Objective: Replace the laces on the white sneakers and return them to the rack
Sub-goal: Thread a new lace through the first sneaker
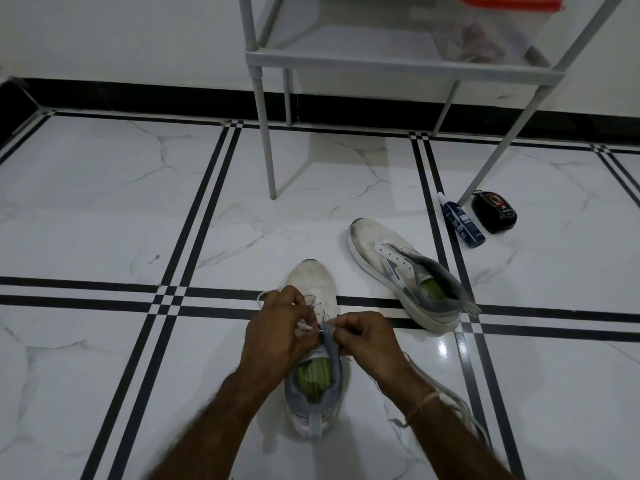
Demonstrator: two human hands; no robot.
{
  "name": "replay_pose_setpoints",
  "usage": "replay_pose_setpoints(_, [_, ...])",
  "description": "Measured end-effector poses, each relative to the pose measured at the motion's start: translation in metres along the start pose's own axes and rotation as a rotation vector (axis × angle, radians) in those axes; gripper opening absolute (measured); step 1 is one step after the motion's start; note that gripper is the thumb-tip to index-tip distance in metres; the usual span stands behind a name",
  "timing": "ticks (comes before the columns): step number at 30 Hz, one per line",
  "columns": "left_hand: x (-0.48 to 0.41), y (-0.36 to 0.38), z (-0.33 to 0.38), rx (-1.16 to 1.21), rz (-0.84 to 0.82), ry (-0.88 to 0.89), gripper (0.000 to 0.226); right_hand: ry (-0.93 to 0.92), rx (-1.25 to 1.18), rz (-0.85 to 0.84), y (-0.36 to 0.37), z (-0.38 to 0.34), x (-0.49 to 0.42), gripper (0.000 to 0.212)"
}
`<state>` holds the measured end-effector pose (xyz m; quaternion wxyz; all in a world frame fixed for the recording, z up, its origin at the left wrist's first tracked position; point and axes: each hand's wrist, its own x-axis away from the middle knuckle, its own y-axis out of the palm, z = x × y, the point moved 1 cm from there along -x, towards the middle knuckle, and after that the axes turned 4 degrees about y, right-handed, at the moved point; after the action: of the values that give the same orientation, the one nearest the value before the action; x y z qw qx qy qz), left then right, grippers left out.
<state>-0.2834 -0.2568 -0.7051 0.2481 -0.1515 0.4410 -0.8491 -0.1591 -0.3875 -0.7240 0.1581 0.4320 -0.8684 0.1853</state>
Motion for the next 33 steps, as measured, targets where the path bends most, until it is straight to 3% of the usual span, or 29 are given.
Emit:
replay_pose_setpoints(5, [0.006,0.010,-0.004,0.171,0.025,-0.013,0.052,-0.060,0.036,-0.012,0.000,0.001,0.002,0.015])
replay_pose_setpoints(11, [0.006,0.020,-0.010,0.271,0.055,-0.061,0.033,0.017,-0.219,-0.115,-0.006,0.009,0.004,0.018])
replay_pose_setpoints(16, [0.005,0.020,-0.017,0.206,0.018,-0.067,0.041,-0.029,-0.070,-0.068,0.000,0.006,0.001,0.015])
replay_pose_setpoints(17, [0.006,0.020,-0.020,0.238,0.029,-0.072,0.040,-0.011,-0.166,-0.042,-0.002,-0.001,0.000,0.018])
replay_pose_setpoints(20, [0.008,0.020,-0.025,0.385,0.072,-0.112,0.033,0.039,-0.811,0.077,-0.029,-0.035,-0.002,0.027])
replay_pose_setpoints(21, [0.009,0.021,-0.026,0.422,0.074,-0.125,0.030,0.003,-0.885,0.096,-0.043,-0.044,-0.003,0.027])
replay_pose_setpoints(22, [0.010,0.021,-0.027,0.459,0.080,-0.141,0.030,-0.063,-0.779,0.111,-0.053,-0.047,-0.007,0.024])
replay_pose_setpoints(25, [0.012,0.022,-0.027,0.532,0.124,-0.162,0.038,-0.262,-0.019,0.060,-0.044,-0.039,-0.008,0.009])
replay_pose_setpoints(28, [0.014,0.022,-0.026,0.562,0.176,-0.199,0.059,-0.253,0.294,-0.081,-0.016,-0.008,-0.008,0.006])
replay_pose_setpoints(31, [0.018,0.021,-0.026,0.570,0.193,-0.244,0.076,-0.196,0.196,-0.015,-0.009,-0.001,-0.012,0.014])
replay_pose_setpoints(33, [0.019,0.020,-0.025,0.603,0.181,-0.265,0.077,-0.066,-0.259,0.008,-0.022,-0.017,-0.013,0.023])
